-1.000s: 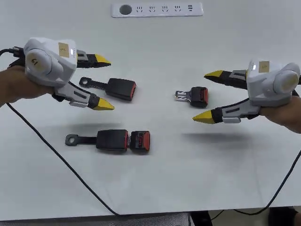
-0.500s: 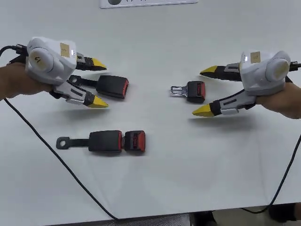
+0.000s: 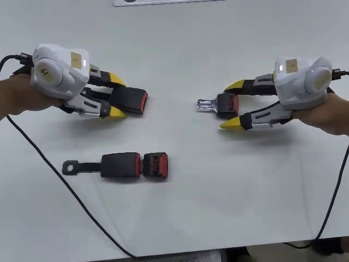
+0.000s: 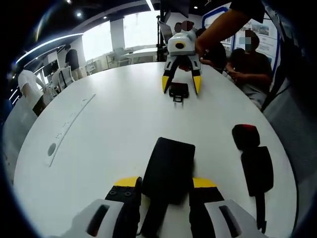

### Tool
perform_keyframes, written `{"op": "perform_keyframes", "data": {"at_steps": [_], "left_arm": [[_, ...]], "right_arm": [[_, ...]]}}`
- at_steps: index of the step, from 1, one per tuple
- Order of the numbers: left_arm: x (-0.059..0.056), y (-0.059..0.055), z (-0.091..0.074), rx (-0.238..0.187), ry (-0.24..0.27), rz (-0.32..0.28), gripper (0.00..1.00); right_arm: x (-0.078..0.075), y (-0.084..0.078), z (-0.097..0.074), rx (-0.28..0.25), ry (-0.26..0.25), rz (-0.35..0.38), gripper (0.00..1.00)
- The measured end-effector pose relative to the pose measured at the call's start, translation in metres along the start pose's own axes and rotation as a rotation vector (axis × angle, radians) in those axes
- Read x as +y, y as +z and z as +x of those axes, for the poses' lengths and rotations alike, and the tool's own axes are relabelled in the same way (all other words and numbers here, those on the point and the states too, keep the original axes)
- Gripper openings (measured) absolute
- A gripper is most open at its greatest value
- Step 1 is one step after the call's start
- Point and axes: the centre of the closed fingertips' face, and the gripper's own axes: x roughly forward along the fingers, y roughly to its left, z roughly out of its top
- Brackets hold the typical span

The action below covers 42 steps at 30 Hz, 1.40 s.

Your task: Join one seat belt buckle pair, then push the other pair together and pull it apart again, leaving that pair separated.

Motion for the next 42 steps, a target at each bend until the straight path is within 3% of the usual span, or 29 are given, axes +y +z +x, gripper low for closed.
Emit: {"op": "perform_keyframes", "data": {"at_steps": [8,19,28,42], "left_arm": [[0.002,-0.001,-0.004,0.002,0.014,-0.019,0.35],[0.004,-0.002,-0.003,0.031,-0.004,0.002,0.34],[0.002,-0.002,-0.002,0.054,-0.009,0.007,0.34],[0.000,-0.001,0.000,0.078,-0.013,0.024,0.33]], "right_arm": [[-0.009,0.002,0.002,-0.022,-0.008,0.002,0.39],[-0.011,0.004,0.003,-0.084,-0.011,0.028,0.38],[-0.011,0.006,0.006,-0.092,-0.006,0.021,0.37],[-0.007,0.021,0.026,-0.118,0.006,0.019,0.37]]}}
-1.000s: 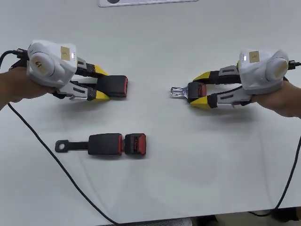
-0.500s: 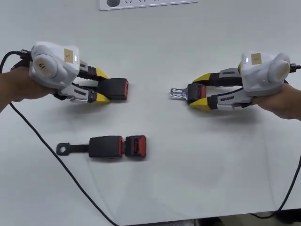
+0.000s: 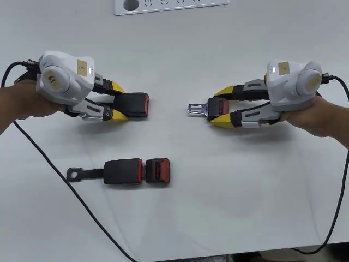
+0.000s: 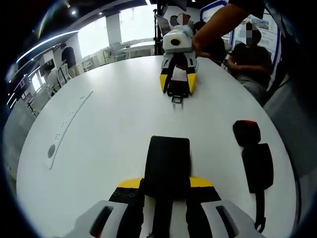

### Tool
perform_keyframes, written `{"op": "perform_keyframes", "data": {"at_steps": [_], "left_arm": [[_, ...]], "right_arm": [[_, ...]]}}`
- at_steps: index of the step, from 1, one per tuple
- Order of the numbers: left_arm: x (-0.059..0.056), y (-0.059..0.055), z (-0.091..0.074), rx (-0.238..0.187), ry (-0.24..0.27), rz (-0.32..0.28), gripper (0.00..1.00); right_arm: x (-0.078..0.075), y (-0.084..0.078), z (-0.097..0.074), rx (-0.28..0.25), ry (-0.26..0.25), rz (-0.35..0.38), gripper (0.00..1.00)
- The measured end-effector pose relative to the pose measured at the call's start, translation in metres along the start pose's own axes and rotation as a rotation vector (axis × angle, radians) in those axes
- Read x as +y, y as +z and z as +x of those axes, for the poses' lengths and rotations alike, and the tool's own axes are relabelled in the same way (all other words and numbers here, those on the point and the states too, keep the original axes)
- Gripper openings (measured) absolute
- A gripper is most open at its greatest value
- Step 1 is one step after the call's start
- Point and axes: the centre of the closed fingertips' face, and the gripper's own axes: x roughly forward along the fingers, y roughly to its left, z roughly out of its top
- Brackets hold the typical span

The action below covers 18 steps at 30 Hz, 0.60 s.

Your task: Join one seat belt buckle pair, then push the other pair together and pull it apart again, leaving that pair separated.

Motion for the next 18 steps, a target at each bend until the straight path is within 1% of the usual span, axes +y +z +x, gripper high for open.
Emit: {"op": "perform_keyframes", "data": {"at_steps": [10,14,18], "left_arm": [[0.000,0.000,0.001,0.012,-0.005,0.011,0.33],[-0.001,0.000,0.001,0.016,-0.004,0.011,0.33],[-0.001,-0.001,0.000,0.020,-0.003,0.009,0.33]], "right_arm": [[-0.001,0.013,0.017,-0.020,0.010,-0.002,0.37],[0.000,0.015,0.023,-0.019,0.020,0.008,0.37],[-0.003,0.021,0.030,-0.028,0.022,0.003,0.37]]}}
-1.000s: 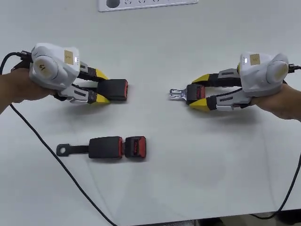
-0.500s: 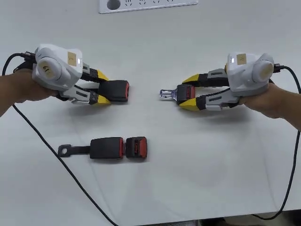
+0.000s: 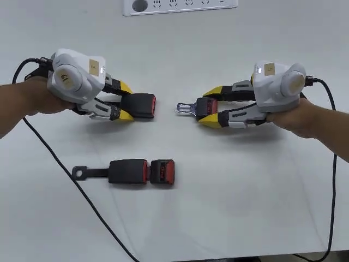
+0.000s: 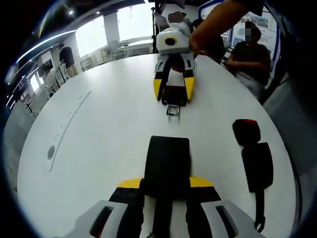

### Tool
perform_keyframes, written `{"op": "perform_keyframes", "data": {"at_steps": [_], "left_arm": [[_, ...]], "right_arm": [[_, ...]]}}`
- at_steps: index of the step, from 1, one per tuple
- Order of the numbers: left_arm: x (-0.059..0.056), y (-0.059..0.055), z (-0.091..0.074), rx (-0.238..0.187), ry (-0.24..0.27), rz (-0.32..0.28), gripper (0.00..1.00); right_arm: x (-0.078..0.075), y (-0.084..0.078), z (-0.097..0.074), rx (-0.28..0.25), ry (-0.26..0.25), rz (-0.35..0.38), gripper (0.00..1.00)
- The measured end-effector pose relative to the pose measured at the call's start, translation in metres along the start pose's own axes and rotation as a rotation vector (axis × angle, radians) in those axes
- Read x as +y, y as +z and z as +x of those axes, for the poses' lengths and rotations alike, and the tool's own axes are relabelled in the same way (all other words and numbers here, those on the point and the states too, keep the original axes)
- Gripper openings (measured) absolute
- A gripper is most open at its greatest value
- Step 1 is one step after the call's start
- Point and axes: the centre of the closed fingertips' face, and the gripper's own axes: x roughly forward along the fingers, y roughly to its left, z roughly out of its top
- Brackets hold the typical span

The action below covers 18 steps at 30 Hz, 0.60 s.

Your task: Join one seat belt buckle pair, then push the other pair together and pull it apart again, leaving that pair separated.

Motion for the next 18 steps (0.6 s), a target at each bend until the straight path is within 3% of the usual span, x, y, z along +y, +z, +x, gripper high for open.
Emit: {"op": "perform_keyframes", "data": {"at_steps": [18], "left_arm": [[-0.002,0.000,0.001,0.012,0.008,-0.009,0.33]], "right_arm": [[0.002,0.019,0.043,0.006,0.041,-0.036,0.37]]}}
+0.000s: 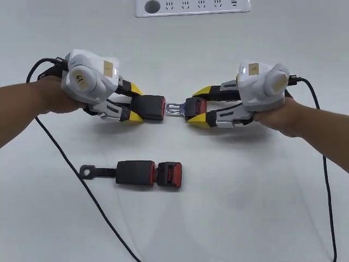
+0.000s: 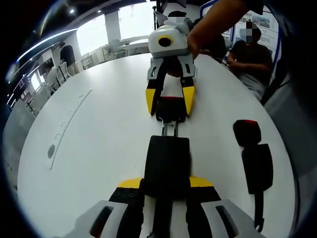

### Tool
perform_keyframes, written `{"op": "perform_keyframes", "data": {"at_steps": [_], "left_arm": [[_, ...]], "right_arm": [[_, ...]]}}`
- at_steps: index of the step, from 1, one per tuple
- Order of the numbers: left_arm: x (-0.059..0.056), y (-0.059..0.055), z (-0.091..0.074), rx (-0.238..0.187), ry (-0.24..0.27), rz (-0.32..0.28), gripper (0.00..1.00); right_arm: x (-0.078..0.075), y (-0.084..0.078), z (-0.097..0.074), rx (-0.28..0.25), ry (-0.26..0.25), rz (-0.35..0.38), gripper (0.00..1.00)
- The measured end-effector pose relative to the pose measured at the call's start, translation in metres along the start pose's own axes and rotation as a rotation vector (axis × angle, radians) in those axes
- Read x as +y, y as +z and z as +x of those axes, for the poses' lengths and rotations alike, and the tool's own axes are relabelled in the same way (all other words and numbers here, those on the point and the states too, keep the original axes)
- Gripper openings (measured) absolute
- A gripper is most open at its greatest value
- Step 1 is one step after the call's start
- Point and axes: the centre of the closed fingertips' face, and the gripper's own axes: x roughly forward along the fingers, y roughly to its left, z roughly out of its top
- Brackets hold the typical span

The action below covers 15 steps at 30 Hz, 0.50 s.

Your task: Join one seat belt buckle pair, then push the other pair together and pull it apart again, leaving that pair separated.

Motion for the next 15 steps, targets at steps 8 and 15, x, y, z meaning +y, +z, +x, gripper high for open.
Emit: {"op": "perform_keyframes", "data": {"at_steps": [8,15], "left_arm": [[-0.001,0.001,0.000,0.008,0.003,-0.003,0.33],[-0.001,0.002,0.001,0.002,0.011,-0.017,0.33]], "right_arm": [[0.007,0.001,0.008,0.021,0.010,-0.031,0.37],[0.008,0.002,0.012,0.032,0.035,-0.038,0.37]]}}
